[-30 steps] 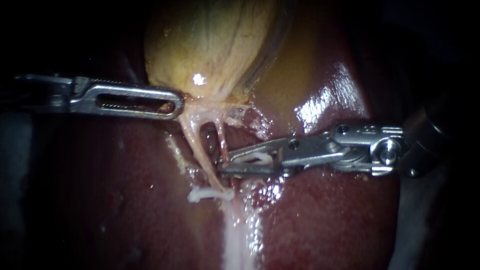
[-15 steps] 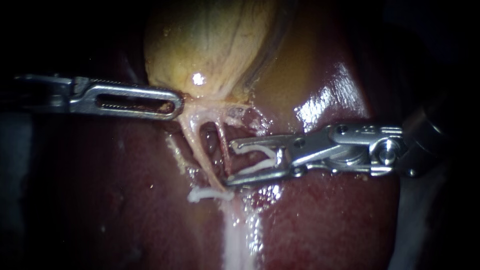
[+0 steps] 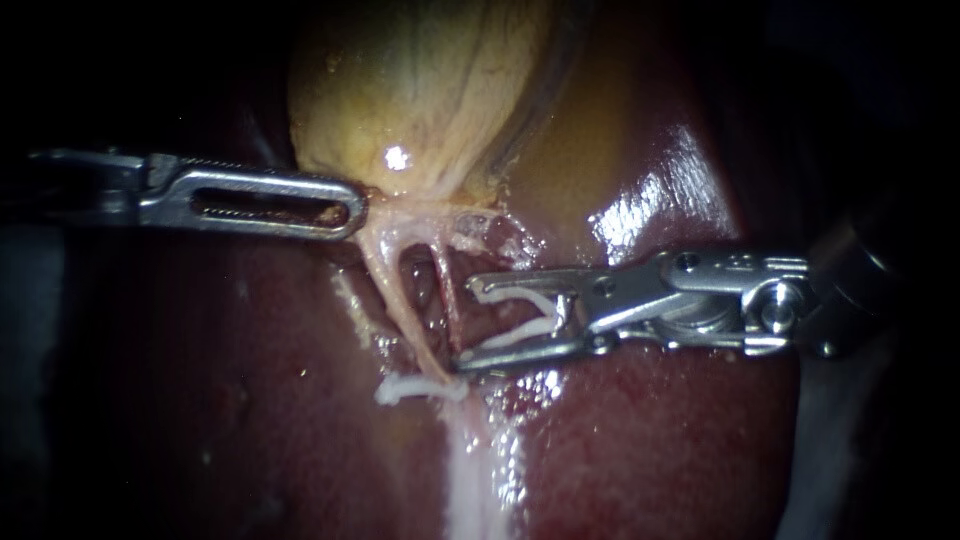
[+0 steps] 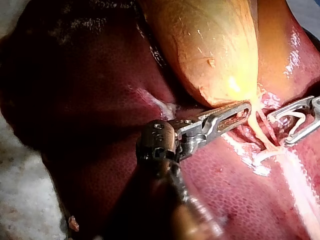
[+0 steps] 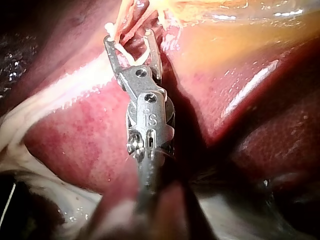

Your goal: Clipping second clip left tube

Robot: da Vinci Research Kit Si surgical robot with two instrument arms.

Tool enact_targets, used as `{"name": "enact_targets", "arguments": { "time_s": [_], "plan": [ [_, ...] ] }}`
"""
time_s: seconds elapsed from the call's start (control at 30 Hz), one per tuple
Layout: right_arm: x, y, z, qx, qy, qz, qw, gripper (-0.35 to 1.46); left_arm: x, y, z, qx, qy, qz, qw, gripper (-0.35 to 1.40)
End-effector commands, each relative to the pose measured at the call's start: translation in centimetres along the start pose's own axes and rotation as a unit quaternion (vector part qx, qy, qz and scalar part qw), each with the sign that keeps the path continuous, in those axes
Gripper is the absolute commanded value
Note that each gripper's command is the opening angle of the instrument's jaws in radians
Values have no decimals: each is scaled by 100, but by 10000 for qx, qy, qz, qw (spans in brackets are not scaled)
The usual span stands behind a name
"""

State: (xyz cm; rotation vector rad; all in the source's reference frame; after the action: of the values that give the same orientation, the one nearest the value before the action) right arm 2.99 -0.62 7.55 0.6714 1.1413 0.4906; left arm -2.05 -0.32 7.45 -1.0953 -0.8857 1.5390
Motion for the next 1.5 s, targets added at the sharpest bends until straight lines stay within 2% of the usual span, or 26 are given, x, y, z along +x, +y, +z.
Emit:
{"name": "enact_targets", "arguments": {
  "time_s": [0.03,0.73,1.13,1.5],
  "plan": [
    [0,-1,0,29,-6,-3,10000,49,0,0,0,0,0,0,10000,-35],
    [7,-26,7,230,-60,-24,9997,49,0,0,0,-1,0,0,10000,-35],
    [6,-26,23,247,-66,-37,9997,49,0,0,0,1,2,-1,10000,-35],
    [-11,-21,53,288,-92,-106,9995,49,0,1,0,3,4,-1,10000,-35]
  ]
}}
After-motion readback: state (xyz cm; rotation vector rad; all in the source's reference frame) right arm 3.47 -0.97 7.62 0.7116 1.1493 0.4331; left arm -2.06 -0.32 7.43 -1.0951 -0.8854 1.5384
